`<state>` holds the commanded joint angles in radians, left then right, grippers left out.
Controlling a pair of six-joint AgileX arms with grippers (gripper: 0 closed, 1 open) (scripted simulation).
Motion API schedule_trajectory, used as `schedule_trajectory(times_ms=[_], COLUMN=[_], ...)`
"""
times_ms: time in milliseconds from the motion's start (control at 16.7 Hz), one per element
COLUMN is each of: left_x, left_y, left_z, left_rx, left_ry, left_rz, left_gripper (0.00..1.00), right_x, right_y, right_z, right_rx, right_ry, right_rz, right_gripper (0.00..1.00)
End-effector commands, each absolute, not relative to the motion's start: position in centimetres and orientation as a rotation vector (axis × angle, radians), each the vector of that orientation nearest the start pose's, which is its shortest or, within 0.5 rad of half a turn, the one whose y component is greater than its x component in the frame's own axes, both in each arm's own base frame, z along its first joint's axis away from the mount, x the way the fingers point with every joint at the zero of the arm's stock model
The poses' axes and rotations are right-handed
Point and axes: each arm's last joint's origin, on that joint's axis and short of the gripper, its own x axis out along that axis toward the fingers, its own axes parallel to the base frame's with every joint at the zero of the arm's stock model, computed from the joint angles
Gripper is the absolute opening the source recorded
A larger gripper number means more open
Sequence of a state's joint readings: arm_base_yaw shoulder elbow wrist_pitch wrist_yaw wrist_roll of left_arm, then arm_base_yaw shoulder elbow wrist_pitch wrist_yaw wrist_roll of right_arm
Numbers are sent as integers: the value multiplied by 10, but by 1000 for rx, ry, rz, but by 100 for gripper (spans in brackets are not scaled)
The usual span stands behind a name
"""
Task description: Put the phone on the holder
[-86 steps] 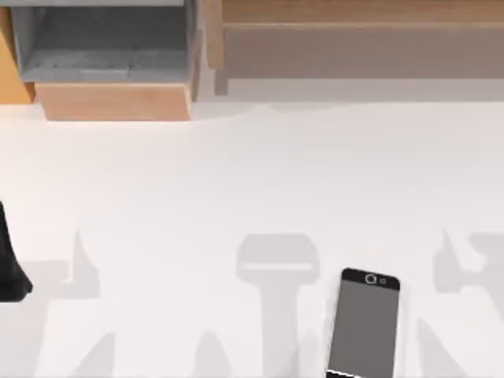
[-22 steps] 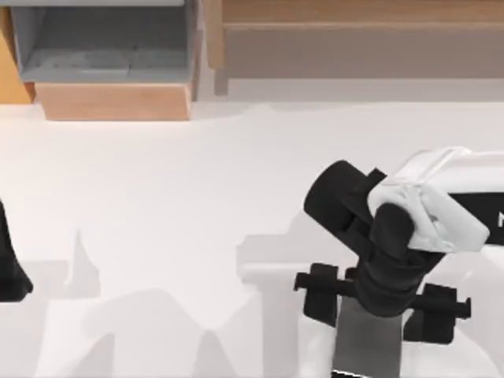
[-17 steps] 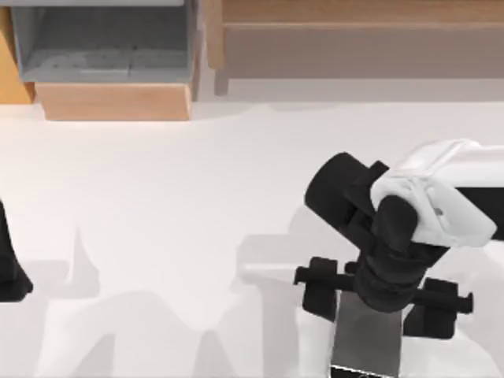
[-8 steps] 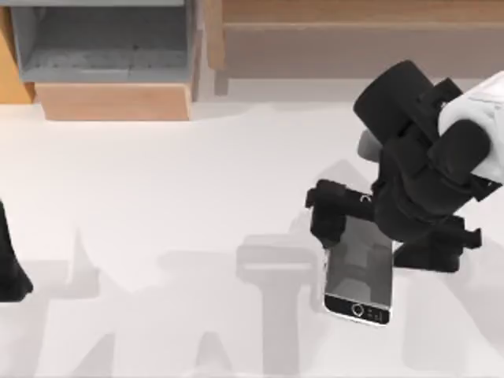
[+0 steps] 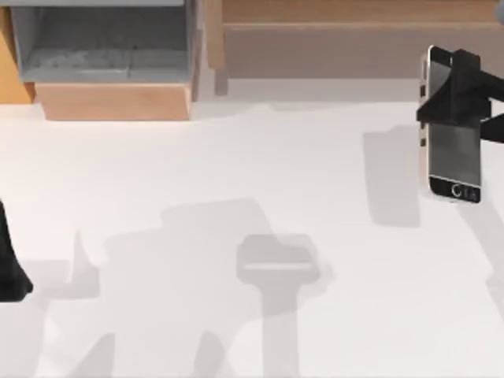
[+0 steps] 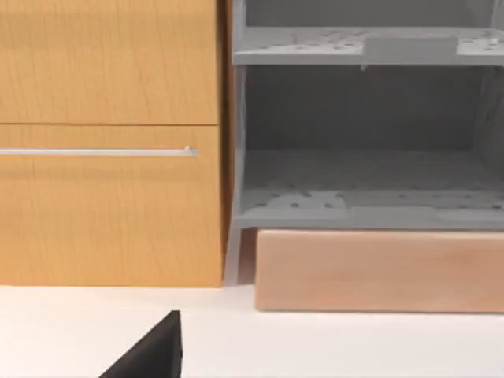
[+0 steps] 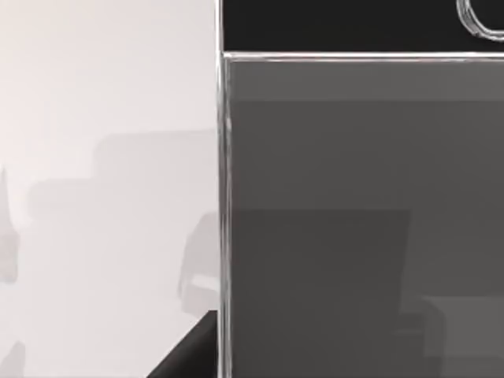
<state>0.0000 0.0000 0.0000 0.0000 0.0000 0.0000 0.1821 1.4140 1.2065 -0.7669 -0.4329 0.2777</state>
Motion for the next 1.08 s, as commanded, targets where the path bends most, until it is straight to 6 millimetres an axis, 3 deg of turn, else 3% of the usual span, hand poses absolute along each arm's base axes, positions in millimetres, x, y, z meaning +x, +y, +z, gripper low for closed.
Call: schedule_trajectory(times_ms=[300, 600, 780, 1080], left_x=[106, 106, 106, 106], left_y=[-1, -1, -1, -1], left_z=[160, 160, 160, 160], left_rx=[0, 0, 0, 0], left_ry=[0, 0, 0, 0], left_rz=[0, 0, 0, 0], left_gripper=[100, 100, 100, 100], right_x=[265, 220, 188, 138], right_y=[-25, -105, -145, -194], right_z=[324, 335, 327, 290], right_rx=[209, -13, -123, -178], right_ry=[778, 567, 503, 468], right_rz=[512, 462, 401, 314], right_gripper=[0, 0, 0, 0])
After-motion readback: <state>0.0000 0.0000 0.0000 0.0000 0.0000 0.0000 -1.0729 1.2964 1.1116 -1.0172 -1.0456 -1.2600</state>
